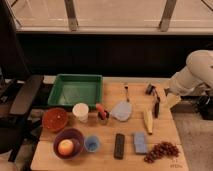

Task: Place apple in paper cup

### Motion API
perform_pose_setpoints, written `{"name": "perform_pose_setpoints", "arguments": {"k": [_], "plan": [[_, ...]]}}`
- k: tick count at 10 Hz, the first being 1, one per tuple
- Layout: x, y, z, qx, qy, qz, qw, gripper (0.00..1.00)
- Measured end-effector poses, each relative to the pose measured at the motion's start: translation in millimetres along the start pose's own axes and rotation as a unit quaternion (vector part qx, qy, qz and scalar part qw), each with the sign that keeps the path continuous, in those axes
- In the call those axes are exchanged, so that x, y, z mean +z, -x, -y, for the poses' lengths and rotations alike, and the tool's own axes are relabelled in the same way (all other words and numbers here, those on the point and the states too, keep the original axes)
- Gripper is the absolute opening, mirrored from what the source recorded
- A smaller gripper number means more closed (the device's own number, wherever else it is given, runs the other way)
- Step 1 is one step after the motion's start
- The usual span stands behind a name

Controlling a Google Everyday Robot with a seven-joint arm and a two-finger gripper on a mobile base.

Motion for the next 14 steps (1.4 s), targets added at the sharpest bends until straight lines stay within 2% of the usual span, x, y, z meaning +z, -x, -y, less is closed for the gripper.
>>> {"name": "perform_pose_setpoints", "arguments": {"k": [11,14], "plan": [[-1.2,0.7,-0.7,-0.002,0.002,0.003,1.0000,0.66],[-2.4,22.1,-3.1,-0.027,0.024,0.058,0.9976,0.66]]}}
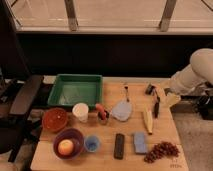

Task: Place apple in paper cup

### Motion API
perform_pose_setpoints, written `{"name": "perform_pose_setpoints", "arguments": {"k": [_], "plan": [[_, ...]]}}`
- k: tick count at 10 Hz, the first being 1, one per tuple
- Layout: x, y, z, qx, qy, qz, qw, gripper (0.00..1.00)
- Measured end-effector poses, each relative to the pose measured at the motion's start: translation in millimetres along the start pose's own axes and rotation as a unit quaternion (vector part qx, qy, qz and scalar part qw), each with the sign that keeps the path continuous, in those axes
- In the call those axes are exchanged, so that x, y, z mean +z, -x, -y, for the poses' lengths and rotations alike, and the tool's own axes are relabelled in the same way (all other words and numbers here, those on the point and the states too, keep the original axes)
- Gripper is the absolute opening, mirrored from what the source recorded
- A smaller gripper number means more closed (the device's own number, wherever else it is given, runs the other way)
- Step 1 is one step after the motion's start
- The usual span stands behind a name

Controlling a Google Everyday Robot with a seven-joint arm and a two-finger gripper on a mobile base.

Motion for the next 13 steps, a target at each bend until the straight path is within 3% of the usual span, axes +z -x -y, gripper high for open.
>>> {"name": "perform_pose_setpoints", "arguments": {"k": [4,5,8,9,11,13], "plan": [[10.8,68.2,-4.4,-0.085,0.024,0.030,0.9956,0.66],[14.9,92.4,-9.3,-0.113,0.028,0.040,0.9924,0.66],[26.4,144.4,-33.0,-0.172,0.022,0.035,0.9842,0.66],[34.0,172.9,-48.3,-0.198,0.019,0.037,0.9794,0.66],[44.1,214.0,-78.5,-0.224,0.014,0.045,0.9734,0.66],[48.1,233.9,-99.0,-0.235,0.014,0.050,0.9705,0.66]]}}
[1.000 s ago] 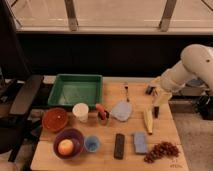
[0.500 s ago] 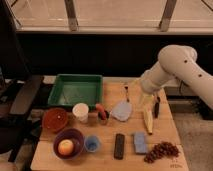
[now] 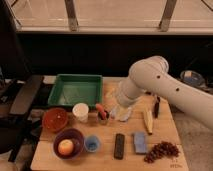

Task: Place apple in paper cup

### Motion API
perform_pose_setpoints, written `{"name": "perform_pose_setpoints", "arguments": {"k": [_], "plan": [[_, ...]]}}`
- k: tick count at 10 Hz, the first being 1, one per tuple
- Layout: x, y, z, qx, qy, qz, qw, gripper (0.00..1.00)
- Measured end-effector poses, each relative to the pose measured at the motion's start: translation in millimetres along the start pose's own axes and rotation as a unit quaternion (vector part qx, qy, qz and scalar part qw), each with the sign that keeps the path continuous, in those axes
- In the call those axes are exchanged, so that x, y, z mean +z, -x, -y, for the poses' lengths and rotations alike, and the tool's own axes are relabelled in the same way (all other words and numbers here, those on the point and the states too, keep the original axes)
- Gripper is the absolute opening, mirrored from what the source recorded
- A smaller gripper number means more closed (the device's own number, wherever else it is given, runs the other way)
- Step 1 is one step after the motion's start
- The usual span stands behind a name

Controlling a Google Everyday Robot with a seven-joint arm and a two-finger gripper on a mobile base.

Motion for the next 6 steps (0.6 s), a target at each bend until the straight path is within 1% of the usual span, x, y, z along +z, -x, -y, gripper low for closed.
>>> {"name": "perform_pose_setpoints", "arguments": {"k": [4,5,6], "plan": [[-0.2,1.0,0.1,0.000,-0.001,0.000,1.0000,0.66],[0.9,0.1,0.8,-0.003,0.005,0.001,1.0000,0.66],[7.3,3.4,2.1,-0.018,0.015,0.006,0.9997,0.66]]}}
